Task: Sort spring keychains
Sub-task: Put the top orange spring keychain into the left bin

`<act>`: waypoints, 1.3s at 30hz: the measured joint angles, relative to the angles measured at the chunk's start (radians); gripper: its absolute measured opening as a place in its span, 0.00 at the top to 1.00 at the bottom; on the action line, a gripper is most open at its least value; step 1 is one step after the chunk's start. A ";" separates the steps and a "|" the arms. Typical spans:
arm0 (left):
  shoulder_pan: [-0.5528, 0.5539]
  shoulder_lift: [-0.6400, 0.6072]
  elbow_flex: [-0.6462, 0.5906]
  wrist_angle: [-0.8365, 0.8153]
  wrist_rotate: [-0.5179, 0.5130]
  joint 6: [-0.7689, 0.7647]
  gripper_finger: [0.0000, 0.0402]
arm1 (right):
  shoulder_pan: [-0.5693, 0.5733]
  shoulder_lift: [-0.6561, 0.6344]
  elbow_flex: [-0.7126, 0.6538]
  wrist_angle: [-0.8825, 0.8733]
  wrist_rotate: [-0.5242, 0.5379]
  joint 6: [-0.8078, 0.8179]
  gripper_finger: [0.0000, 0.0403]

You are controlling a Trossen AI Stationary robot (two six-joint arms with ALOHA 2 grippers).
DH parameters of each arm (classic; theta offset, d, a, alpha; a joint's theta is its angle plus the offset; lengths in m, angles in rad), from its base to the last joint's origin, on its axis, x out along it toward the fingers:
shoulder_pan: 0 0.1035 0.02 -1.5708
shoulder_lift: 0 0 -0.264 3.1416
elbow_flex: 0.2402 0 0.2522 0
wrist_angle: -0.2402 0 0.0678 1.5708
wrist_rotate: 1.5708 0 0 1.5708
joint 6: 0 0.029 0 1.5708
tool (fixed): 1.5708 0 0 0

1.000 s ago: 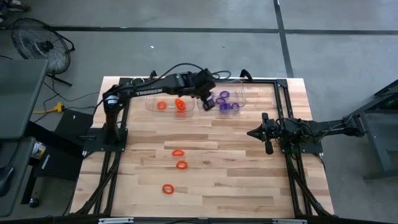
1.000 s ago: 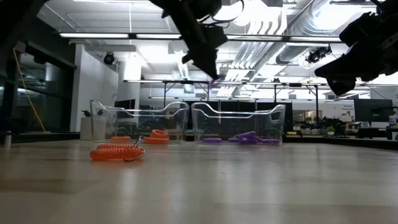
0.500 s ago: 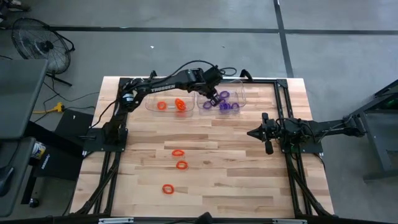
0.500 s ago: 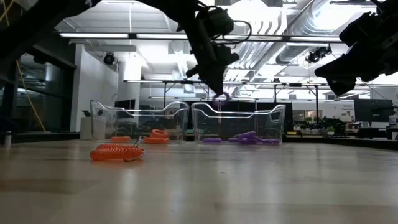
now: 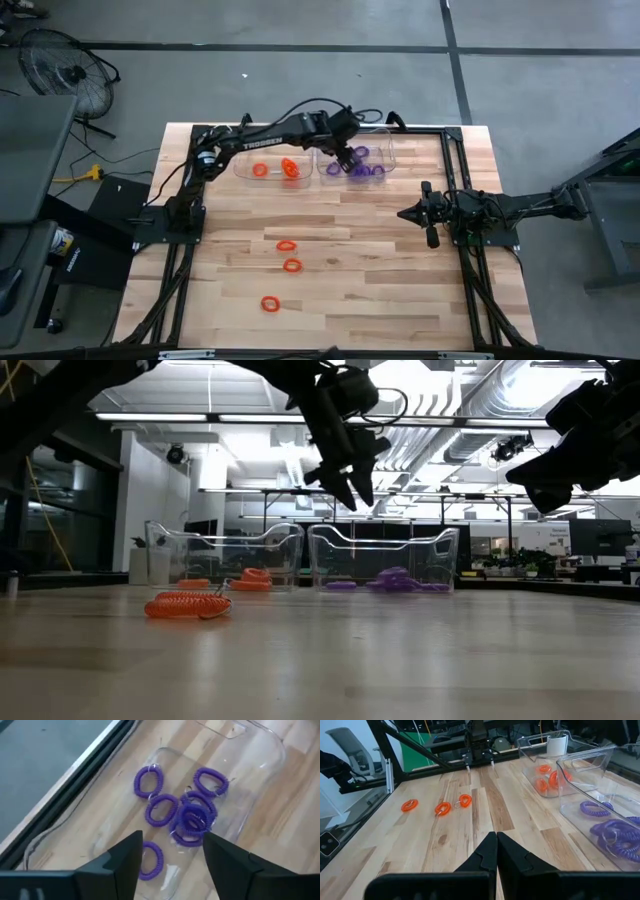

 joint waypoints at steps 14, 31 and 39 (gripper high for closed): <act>-0.068 -0.102 0.000 -0.158 0.006 -0.122 0.62 | 0.000 0.000 0.000 0.000 0.000 0.000 1.00; -0.195 -0.113 -0.001 -0.407 0.047 -0.286 0.87 | 0.000 0.000 0.000 0.000 0.000 0.000 1.00; -0.259 -0.275 -0.255 -0.320 0.056 -0.338 0.87 | 0.000 0.000 0.000 0.000 0.000 0.000 1.00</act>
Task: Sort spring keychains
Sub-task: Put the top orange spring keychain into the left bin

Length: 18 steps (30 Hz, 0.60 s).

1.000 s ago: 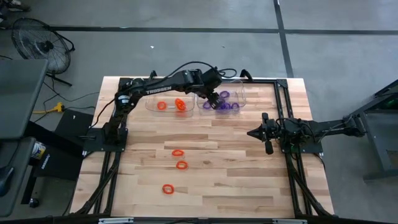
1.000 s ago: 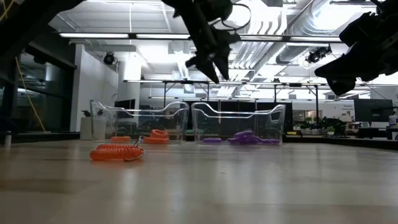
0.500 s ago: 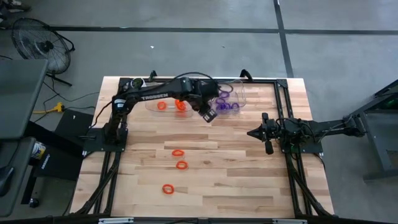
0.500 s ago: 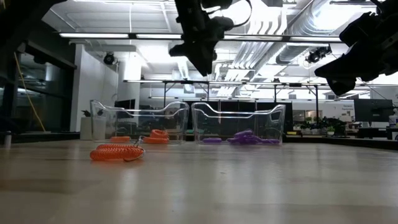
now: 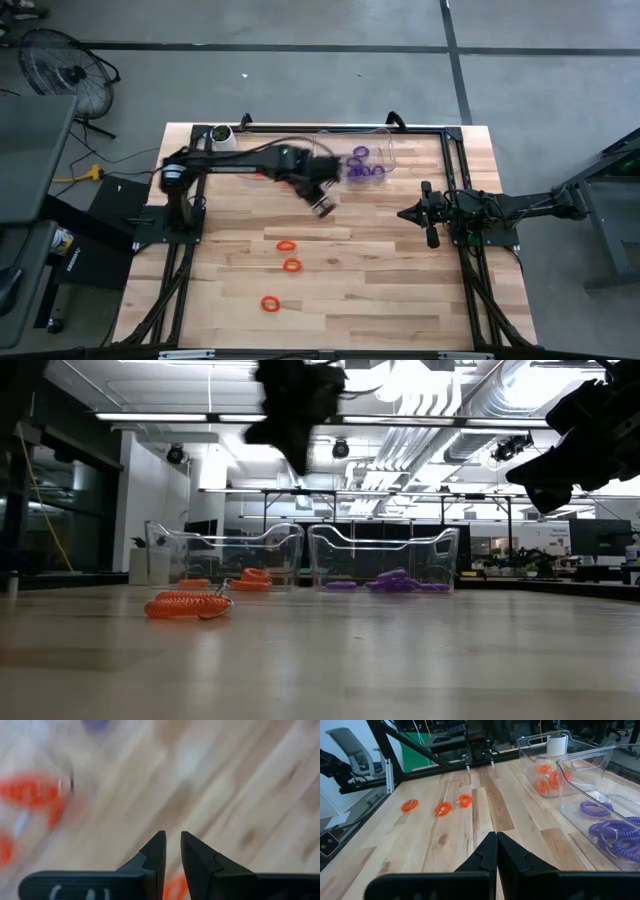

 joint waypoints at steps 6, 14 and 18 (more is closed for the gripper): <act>-0.070 -0.147 -0.274 0.041 0.064 -0.061 0.87 | 0.000 0.000 0.000 -0.003 0.000 0.000 1.00; -0.181 -0.243 -0.507 0.148 0.152 -0.075 0.87 | 0.000 0.005 0.000 0.001 0.000 0.000 1.00; -0.223 -0.255 -0.612 0.262 0.180 -0.040 0.87 | 0.000 0.011 0.000 0.001 0.000 0.000 1.00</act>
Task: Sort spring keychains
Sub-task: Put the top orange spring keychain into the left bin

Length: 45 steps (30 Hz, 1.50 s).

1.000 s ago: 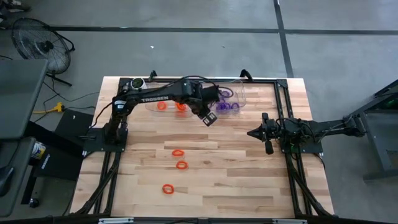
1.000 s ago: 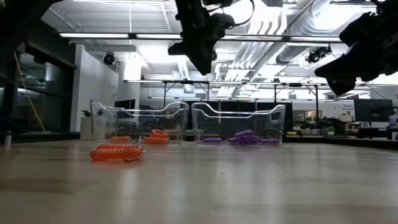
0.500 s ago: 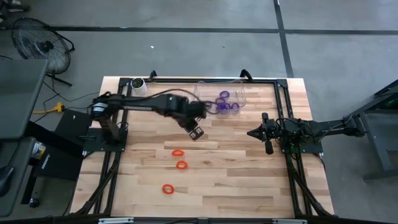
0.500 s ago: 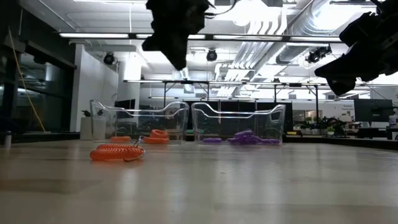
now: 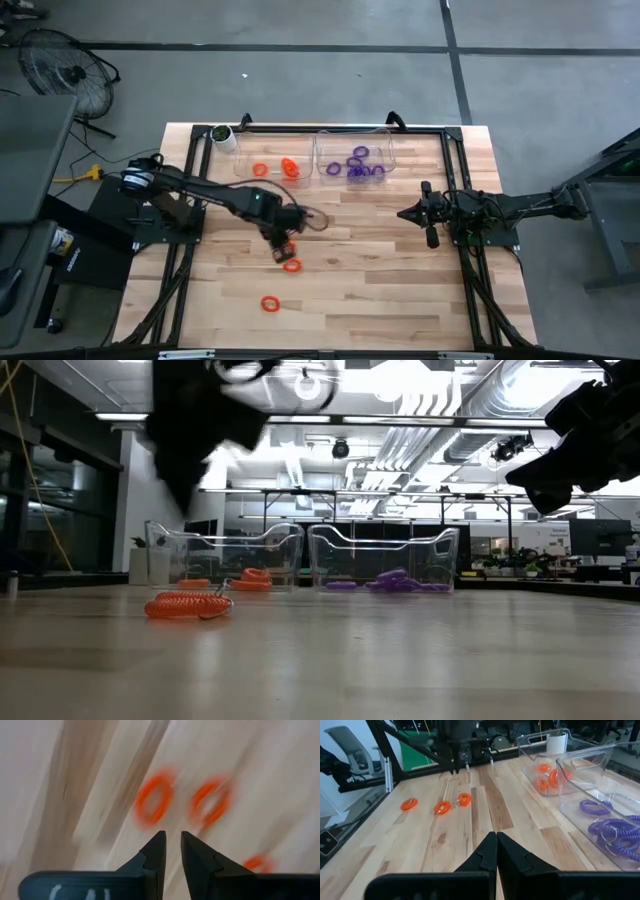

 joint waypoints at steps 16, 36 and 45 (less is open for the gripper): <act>-0.022 -0.004 -0.123 0.116 -0.006 0.129 0.86 | 0.000 0.015 0.000 0.000 0.000 0.000 1.00; 0.005 0.123 -0.122 0.210 -0.134 0.188 0.49 | 0.000 0.015 0.000 0.000 0.000 0.000 1.00; 0.006 0.184 -0.119 0.230 -0.116 0.233 0.49 | 0.000 0.015 0.000 -0.001 0.000 0.000 1.00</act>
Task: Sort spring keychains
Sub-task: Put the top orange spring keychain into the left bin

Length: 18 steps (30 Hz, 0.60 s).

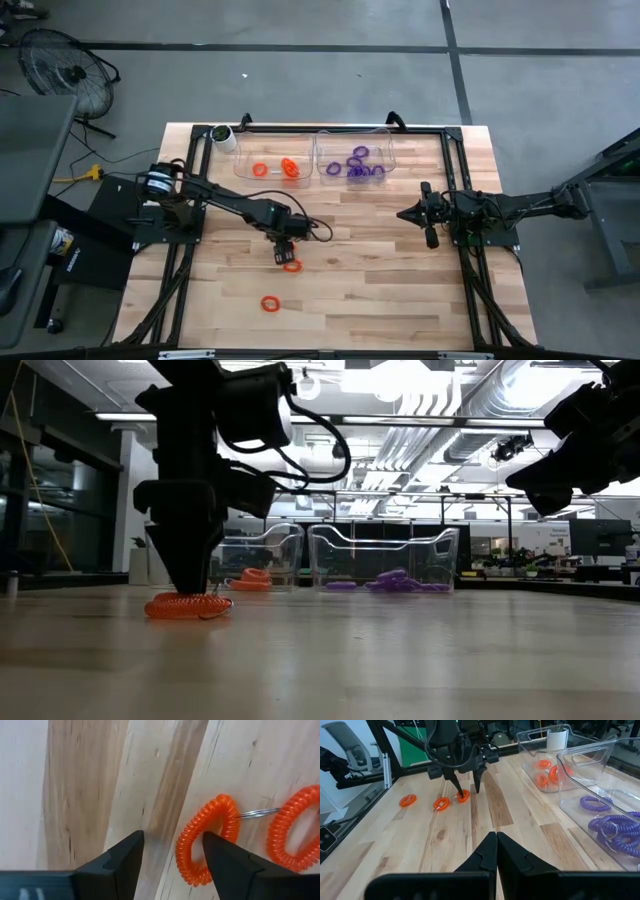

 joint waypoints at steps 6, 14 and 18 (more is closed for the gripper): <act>0.000 0.007 0.001 -0.003 0.006 0.000 0.53 | 0.000 0.000 0.000 0.000 0.000 0.000 1.00; 0.009 0.008 0.000 -0.008 0.022 -0.003 0.71 | 0.000 0.000 0.000 0.000 0.000 0.000 1.00; 0.008 0.009 -0.001 -0.007 0.027 -0.008 0.82 | 0.000 0.000 0.000 0.000 0.000 0.000 1.00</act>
